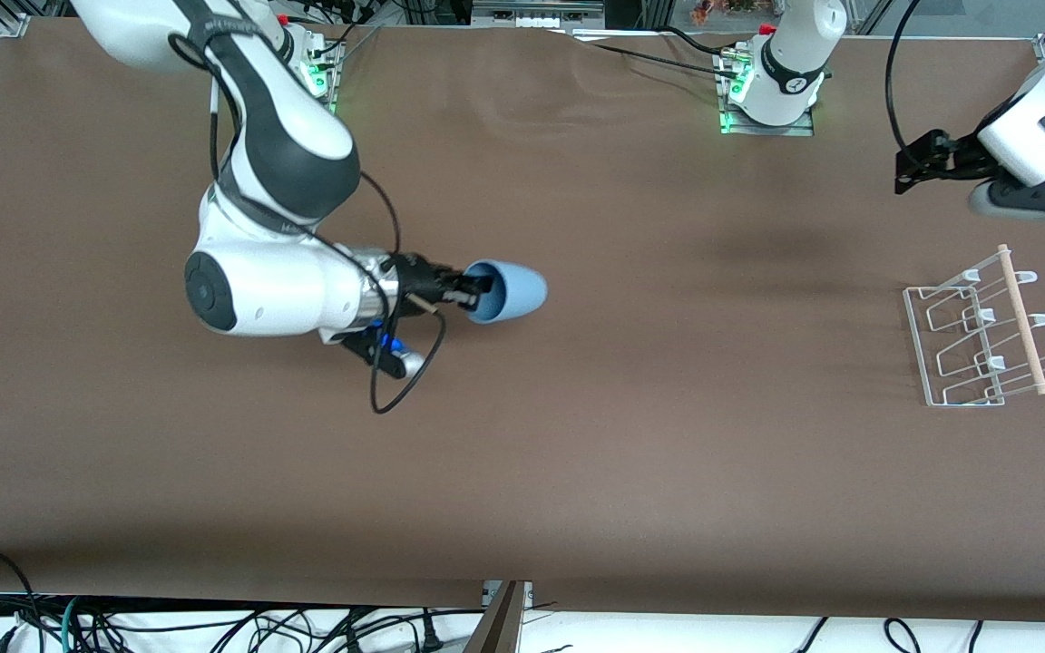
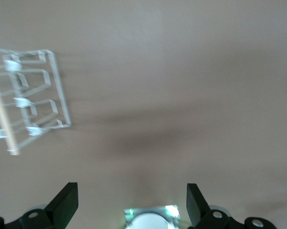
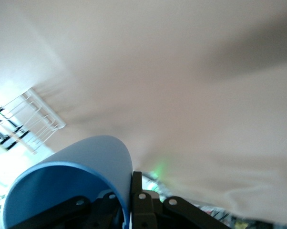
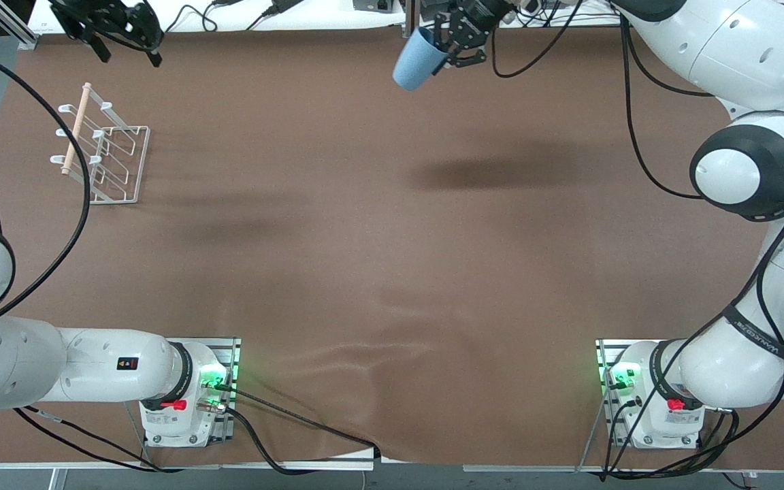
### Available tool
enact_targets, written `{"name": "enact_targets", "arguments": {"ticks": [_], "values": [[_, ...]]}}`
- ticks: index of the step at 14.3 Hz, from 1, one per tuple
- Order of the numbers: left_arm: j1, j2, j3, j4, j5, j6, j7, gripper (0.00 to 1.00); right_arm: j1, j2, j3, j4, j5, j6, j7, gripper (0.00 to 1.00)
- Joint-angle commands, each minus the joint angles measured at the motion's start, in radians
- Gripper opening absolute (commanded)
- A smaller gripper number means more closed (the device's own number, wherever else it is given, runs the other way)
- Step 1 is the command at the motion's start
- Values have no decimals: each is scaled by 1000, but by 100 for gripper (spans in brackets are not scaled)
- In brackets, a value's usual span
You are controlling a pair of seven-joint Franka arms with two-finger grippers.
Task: Transfer cup to left arm and place on rack
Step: 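Lift the blue cup with the right gripper while the left gripper approaches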
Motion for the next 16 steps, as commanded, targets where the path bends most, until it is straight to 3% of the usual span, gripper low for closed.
{"name": "enact_targets", "arguments": {"ticks": [1, 3, 7, 11, 16], "values": [[-7, 89, -6, 103, -74, -68, 65, 100, 63, 9, 70, 55, 17, 126, 166, 0], [-26, 126, -21, 128, -122, -59, 126, 100, 123, 9, 103, 55, 17, 232, 250, 0], [-34, 190, -30, 156, -262, -22, 307, 100, 215, 9, 106, 56, 18, 344, 338, 0], [-40, 190, -49, 139, -363, -19, 647, 100, 228, 9, 107, 56, 19, 363, 353, 0], [-41, 184, -92, 114, -473, -22, 763, 100, 228, 9, 104, 56, 18, 364, 353, 0]]}}
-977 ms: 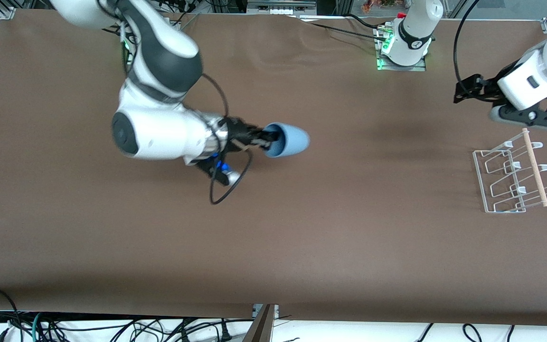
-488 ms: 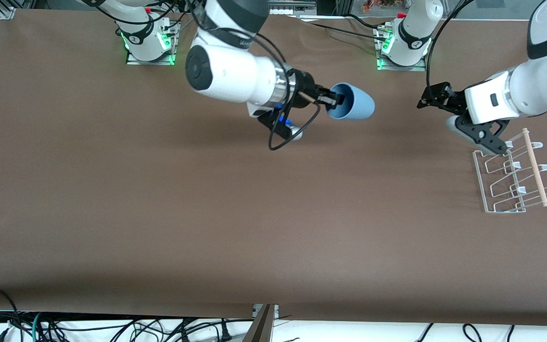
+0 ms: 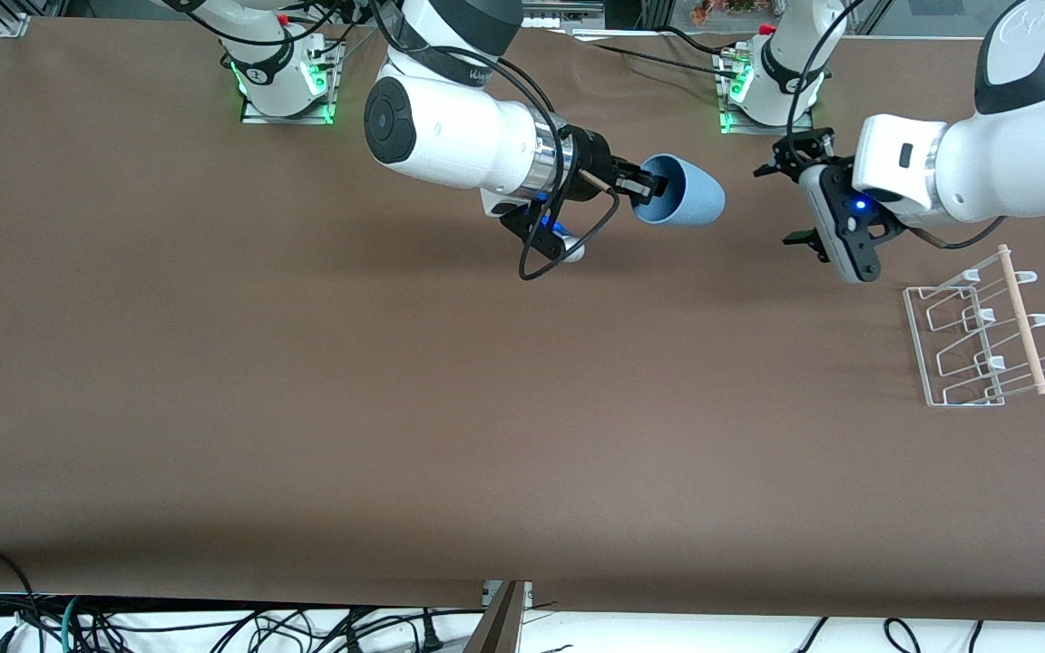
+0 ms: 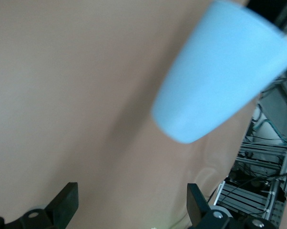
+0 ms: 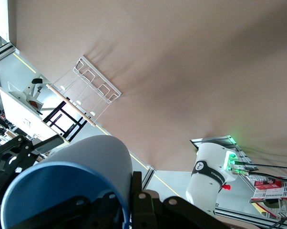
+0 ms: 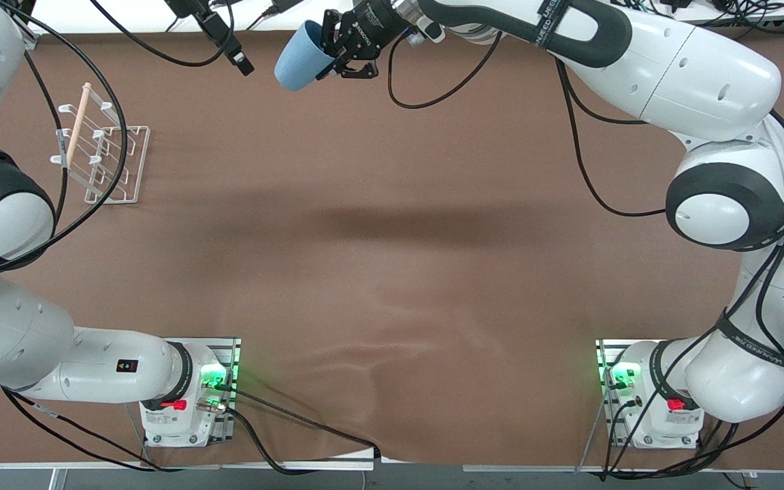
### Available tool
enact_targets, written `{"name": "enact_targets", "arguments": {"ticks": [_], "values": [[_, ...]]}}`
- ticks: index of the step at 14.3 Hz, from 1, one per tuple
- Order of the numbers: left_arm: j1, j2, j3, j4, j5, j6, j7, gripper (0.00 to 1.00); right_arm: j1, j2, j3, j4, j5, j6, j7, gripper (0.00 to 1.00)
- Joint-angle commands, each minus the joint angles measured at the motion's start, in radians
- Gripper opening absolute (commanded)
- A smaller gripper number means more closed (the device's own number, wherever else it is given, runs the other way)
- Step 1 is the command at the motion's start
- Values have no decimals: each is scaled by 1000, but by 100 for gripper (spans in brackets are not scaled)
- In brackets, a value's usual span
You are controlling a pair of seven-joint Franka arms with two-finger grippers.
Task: Transfer cup to left arm and place on rack
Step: 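Grasp the blue cup's base with the left gripper beside the right gripper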
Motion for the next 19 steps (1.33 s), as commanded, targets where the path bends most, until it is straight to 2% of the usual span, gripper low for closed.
{"name": "enact_targets", "arguments": {"ticks": [1, 4, 7, 9, 12, 15, 16, 17, 18, 19], "values": [[-1, 3, -42, -1, -33, 4, 95, 100, 2, 8, 3, 22, 14, 5, 11, 0], [-4, 4, -60, -6, -25, 74, 233, 100, -1, 8, 3, 22, 14, 6, 10, 0], [-7, 20, -68, -56, -111, 159, 420, 100, -3, 8, 3, 23, 14, 6, 7, 0], [-8, 24, -93, -58, -125, 198, 496, 100, -3, 8, 3, 23, 14, 6, 5, 0], [-8, 27, -113, -84, -217, 229, 528, 100, -3, 8, 3, 31, 14, 6, 5, 0], [-8, 26, -114, -84, -226, 228, 531, 100, -6, 9, 3, 35, 14, 6, 4, 0], [-10, 27, -114, -84, -226, 228, 539, 85, -6, 8, 3, 35, 16, 6, 5, 0], [-10, 27, -114, -84, -226, 225, 545, 41, -7, 9, 3, 35, 16, 6, 4, 0], [-10, 27, -114, -84, -226, 220, 544, 15, -9, 8, 3, 35, 16, 8, 4, 0], [-10, 30, -114, -84, -226, 219, 544, 2, -9, 9, 3, 35, 16, 8, 4, 0]]}}
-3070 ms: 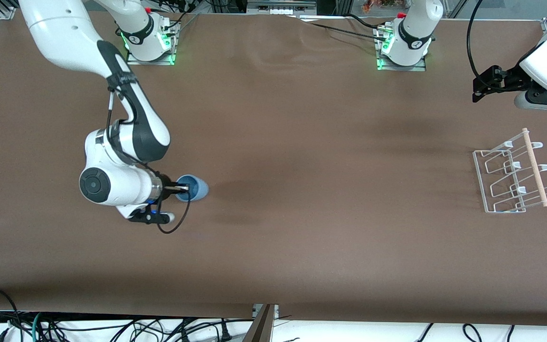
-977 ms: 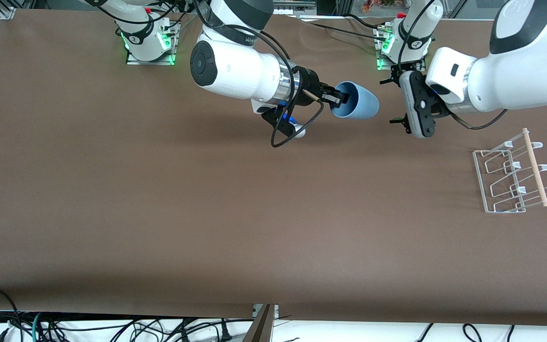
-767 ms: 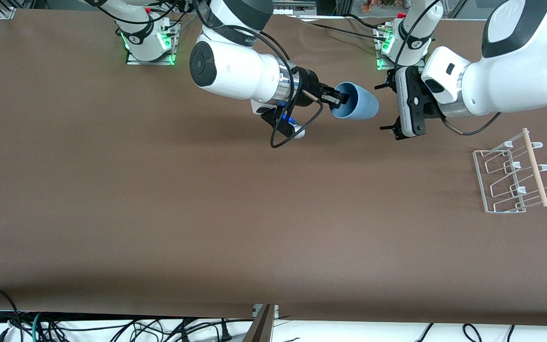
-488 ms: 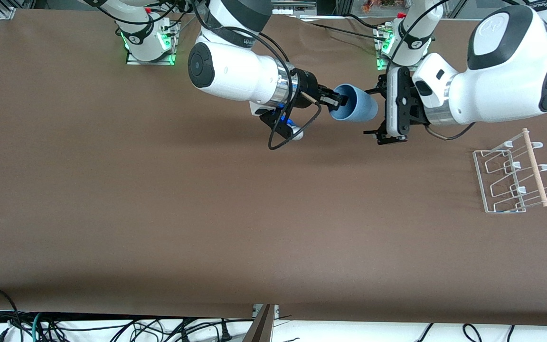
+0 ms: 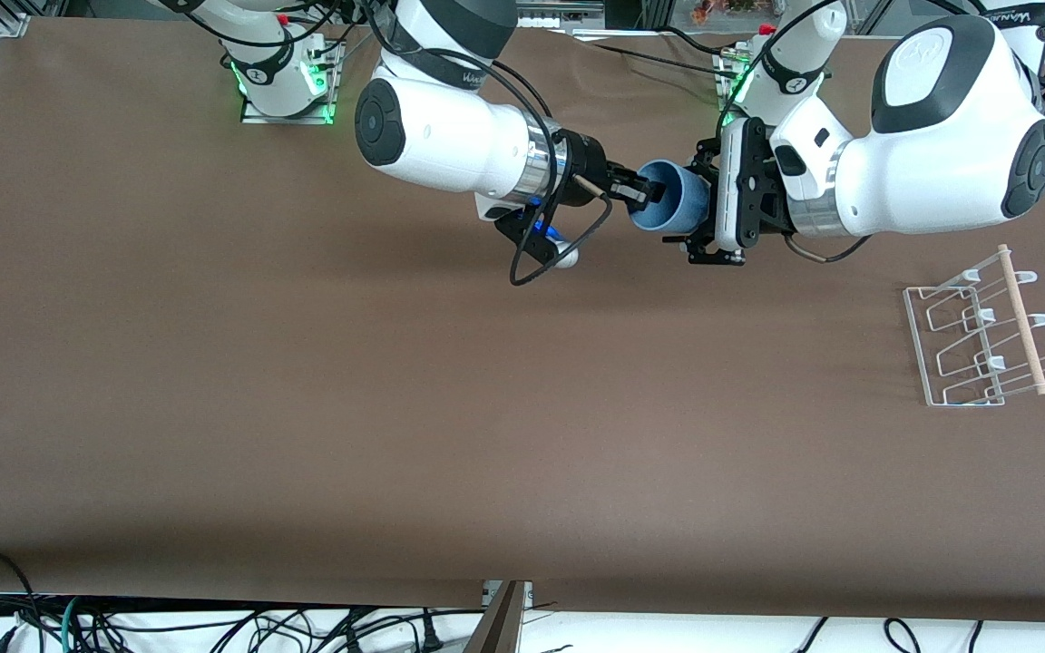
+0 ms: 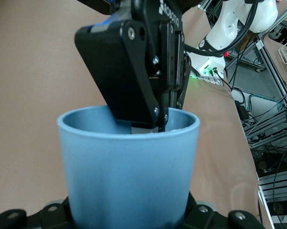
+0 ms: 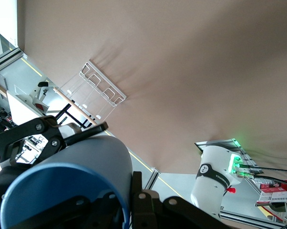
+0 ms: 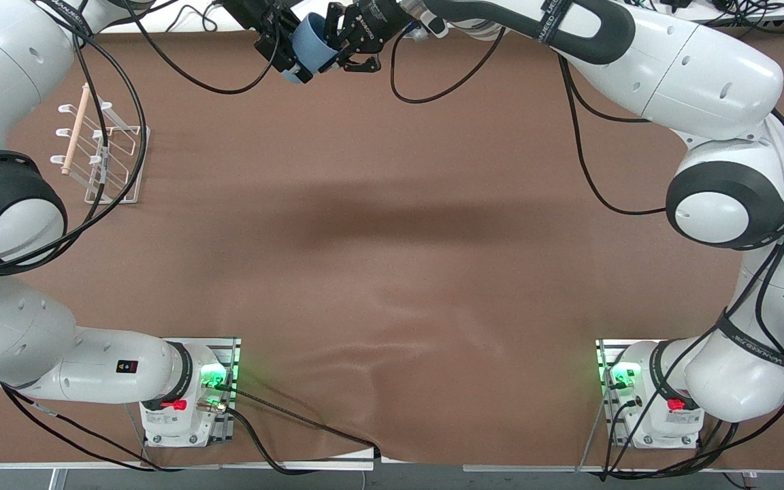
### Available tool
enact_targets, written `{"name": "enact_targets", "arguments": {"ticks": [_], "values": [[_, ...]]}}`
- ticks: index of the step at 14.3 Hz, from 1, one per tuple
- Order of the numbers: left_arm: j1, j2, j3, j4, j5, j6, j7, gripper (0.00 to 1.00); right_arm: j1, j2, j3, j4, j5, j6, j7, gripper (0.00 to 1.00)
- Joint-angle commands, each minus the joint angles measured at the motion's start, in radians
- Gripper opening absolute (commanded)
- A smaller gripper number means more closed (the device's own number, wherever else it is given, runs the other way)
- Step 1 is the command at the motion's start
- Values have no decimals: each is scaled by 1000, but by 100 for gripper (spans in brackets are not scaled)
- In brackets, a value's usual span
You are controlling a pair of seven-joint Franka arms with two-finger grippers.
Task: Transfer cup to left arm and place on rack
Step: 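Grasp the blue cup's base with the left gripper beside the right gripper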
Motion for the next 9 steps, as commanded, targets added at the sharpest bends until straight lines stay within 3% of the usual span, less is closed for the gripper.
{"name": "enact_targets", "arguments": {"ticks": [1, 4, 5, 6, 7, 8, 9], "values": [[2, -4, 1, -13, -25, 6, 32, 0, -2, 8, 8, 26, 16, 0, 3, 0], [5, -5, 1, -13, -25, 1, 31, 0, -2, 6, 7, 26, 16, 2, 10, 0], [6, -5, 1, -13, -25, 1, 32, 0, -11, 8, 7, 26, 17, 2, 7, 9], [6, -5, 1, -13, -25, 1, 31, 0, -28, 6, 8, 26, 37, 2, 5, 61], [6, -4, 1, -13, -25, 1, 31, 0, -37, 6, 7, 26, 57, 2, 10, 86], [5, -4, 1, -13, -25, 1, 32, 0, -54, 5, 7, 26, 58, 2, 13, 98], [5, -4, 1, -13, -23, -2, 31, 0, -83, 3, 7, 26, 60, 1, 7, 99]]}}
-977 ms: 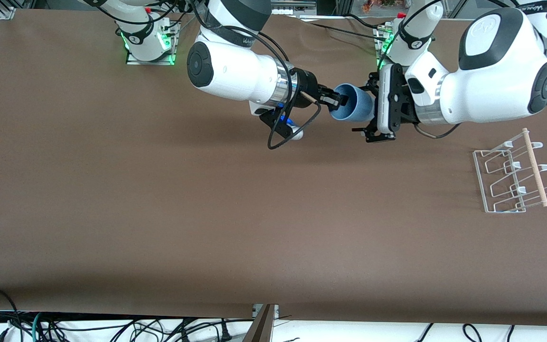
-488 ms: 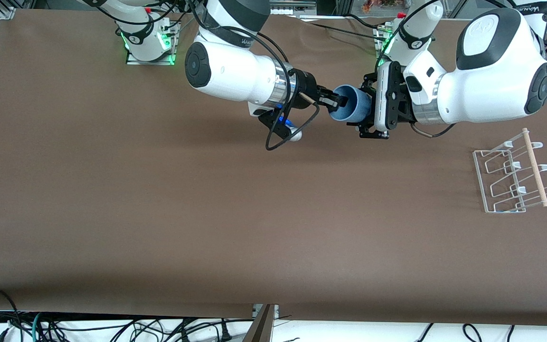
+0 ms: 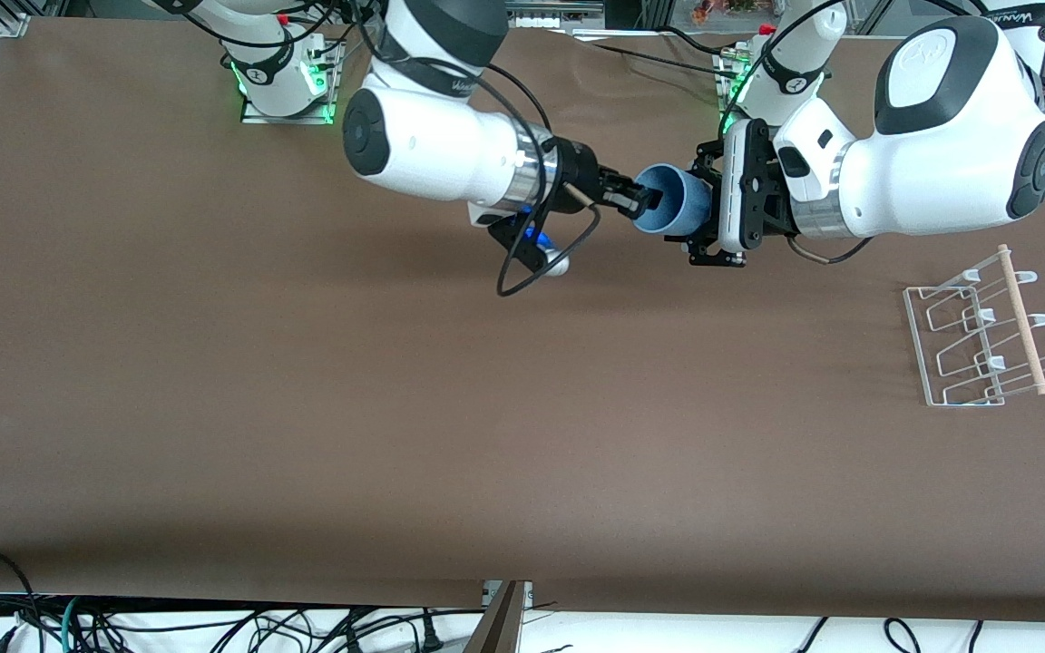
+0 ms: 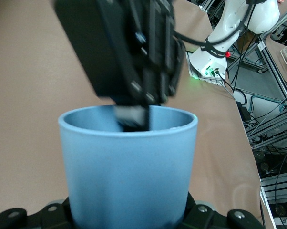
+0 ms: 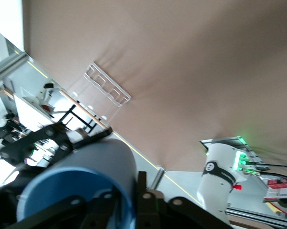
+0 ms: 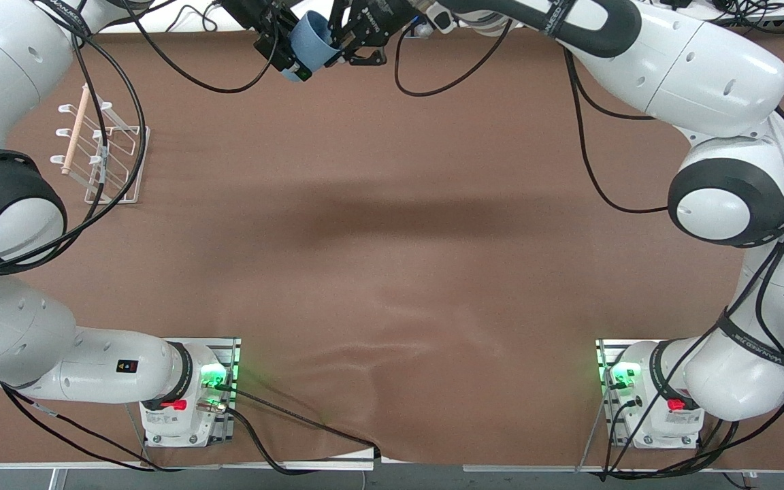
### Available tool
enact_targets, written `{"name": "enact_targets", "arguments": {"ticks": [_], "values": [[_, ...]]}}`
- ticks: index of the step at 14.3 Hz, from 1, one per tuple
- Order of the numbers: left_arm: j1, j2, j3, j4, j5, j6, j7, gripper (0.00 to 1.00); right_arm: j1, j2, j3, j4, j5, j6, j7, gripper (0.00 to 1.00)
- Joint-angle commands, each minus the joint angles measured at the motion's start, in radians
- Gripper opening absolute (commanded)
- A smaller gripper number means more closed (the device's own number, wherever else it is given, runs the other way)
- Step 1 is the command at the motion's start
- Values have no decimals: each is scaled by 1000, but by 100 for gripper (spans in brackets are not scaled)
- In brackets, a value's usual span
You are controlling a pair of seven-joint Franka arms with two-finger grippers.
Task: Transfer cup to left arm and place on rack
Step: 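Open the right gripper and withdraw it while the left gripper holds the cup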
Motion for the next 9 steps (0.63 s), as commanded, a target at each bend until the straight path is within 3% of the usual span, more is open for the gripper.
{"name": "enact_targets", "arguments": {"ticks": [1, 4, 9], "values": [[2, -6, 1, -10, -23, -18, 23, 0, -74, -12, 8, 24, 25, -10, 4, 99], [16, -11, 12, -5, -1, -90, 4, 0, -177, -84, -4, 19, 7, -62, 1, 99], [48, -15, 14, 56, 247, -207, -166, 0, -393, -201, -44, 19, -119, -440, -102, 99]]}}
